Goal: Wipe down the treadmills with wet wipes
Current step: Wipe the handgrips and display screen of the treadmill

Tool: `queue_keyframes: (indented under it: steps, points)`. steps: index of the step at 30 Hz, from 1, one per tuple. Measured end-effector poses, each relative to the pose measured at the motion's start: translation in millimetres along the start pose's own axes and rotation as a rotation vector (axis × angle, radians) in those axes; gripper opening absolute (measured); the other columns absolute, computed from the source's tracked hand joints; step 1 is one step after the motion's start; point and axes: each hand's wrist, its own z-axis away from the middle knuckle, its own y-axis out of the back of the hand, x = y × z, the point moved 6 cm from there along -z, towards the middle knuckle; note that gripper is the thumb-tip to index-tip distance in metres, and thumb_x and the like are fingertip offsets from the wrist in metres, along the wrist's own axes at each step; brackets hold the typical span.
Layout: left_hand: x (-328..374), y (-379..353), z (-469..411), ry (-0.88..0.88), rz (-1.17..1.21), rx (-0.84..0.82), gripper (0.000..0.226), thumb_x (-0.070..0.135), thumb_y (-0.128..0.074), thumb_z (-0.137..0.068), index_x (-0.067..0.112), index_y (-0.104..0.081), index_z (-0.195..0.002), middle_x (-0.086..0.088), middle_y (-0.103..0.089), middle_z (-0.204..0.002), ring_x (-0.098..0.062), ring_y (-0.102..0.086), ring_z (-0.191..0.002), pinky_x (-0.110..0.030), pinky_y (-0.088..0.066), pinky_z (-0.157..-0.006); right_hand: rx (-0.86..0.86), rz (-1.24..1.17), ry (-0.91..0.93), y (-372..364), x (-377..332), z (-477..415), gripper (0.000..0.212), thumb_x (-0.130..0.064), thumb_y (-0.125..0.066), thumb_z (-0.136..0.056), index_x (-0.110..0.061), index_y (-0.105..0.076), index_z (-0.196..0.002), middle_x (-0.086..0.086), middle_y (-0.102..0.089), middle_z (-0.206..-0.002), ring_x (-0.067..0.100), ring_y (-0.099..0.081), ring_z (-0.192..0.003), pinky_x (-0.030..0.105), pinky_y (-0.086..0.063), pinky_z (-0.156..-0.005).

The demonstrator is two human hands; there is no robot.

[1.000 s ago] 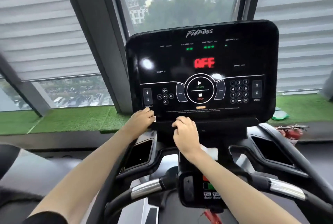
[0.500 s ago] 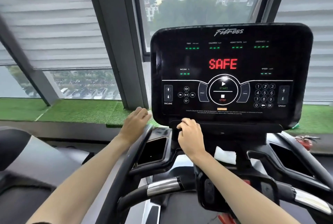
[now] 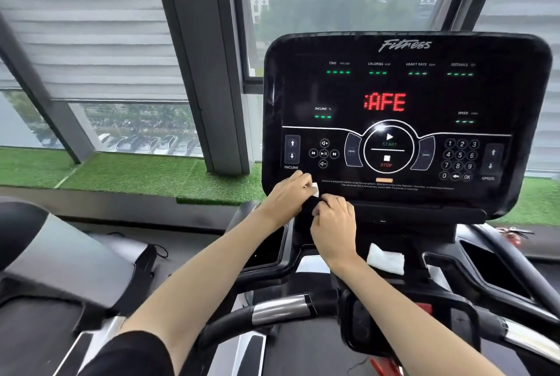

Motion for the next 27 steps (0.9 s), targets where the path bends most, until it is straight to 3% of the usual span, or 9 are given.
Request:
queue_keyframes:
  steps: [6,12,17,20,23,25,27]
  points:
    - [-17.4,3.5,21.3,-0.001,-0.099,0.078,0.039,-0.017,-0.069,-0.057,0.003,-0.065,-0.090,-0.007,-0.057,-0.088,-0.023,-0.052,-0.082,-0.032,-0.049,-0.061,0.021,-0.026,-0.020,-1.0,-0.6,-1.8,0.037,-0.010,-0.034,-0.076,-0.008,-0.068,-0.063,0.008,-0.069,-0.091,0.028,-0.064,-0.090,0.040,-0.051,-0.083]
    - [-36.3,7.5,38.0,0.005,-0.253,0.085,0.040,-0.013,-0.073,-0.062,0.000,-0.064,-0.099,-0.007,-0.057,-0.088,-0.022,-0.051,-0.083,-0.032,-0.052,-0.067,0.027,-0.047,0.071,-7.7,-11.3,-1.9,0.037,-0.011,-0.033,-0.074,-0.010,-0.069,-0.066,0.009,-0.070,-0.100,0.026,-0.065,-0.098,0.036,-0.043,-0.093]
    - [-43.4,14.0,45.7,0.030,-0.285,0.116,0.039,-0.014,-0.070,-0.064,-0.003,-0.064,-0.101,-0.008,-0.057,-0.086,-0.024,-0.054,-0.080,-0.033,-0.053,-0.065,-0.046,-0.062,0.168,-19.1,-22.8,-3.5,0.015,0.006,-0.064,-0.063,-0.008,-0.070,-0.066,0.015,-0.071,-0.103,0.030,-0.066,-0.104,0.044,-0.049,-0.095]
    - [-52.5,20.1,56.4,0.150,-0.280,0.097,0.033,-0.016,-0.063,-0.061,-0.002,-0.066,-0.091,-0.008,-0.059,-0.082,-0.024,-0.055,-0.078,-0.031,-0.051,-0.061,-0.056,-0.036,0.179,-19.0,-24.0,-4.8,0.017,0.009,-0.071,-0.056,-0.006,-0.069,-0.062,0.016,-0.072,-0.098,0.031,-0.068,-0.099,0.047,-0.050,-0.092]
    - [-79.8,19.7,77.1,0.444,-0.267,-0.048,0.025,-0.023,-0.053,-0.070,0.001,-0.061,-0.074,-0.008,-0.054,-0.084,-0.024,-0.052,-0.087,-0.031,-0.051,-0.066,-0.067,-0.003,0.207,-17.7,-24.7,-6.8,0.014,0.003,-0.059,-0.058,-0.006,-0.068,-0.060,0.017,-0.072,-0.095,0.033,-0.069,-0.095,0.049,-0.050,-0.091]
    - [-90.2,26.5,85.7,0.568,-0.222,0.004,0.029,-0.025,-0.044,-0.073,-0.001,-0.060,-0.078,-0.009,-0.055,-0.090,-0.024,-0.050,-0.092,-0.031,-0.049,-0.068,-0.098,0.012,0.217,-22.5,-23.8,-4.0,0.012,0.005,-0.061,-0.060,-0.005,-0.068,-0.061,0.019,-0.071,-0.100,0.035,-0.068,-0.099,0.049,-0.049,-0.093]
    - [-79.8,38.4,71.1,0.531,-0.172,0.115,0.036,-0.028,-0.047,-0.068,-0.003,-0.064,-0.087,-0.011,-0.058,-0.091,-0.025,-0.053,-0.089,-0.030,-0.045,-0.063,-0.124,0.013,0.211,-24.8,-23.5,-2.6,0.014,0.009,-0.070,-0.057,-0.005,-0.067,-0.060,0.020,-0.070,-0.102,0.035,-0.067,-0.100,0.048,-0.050,-0.093]
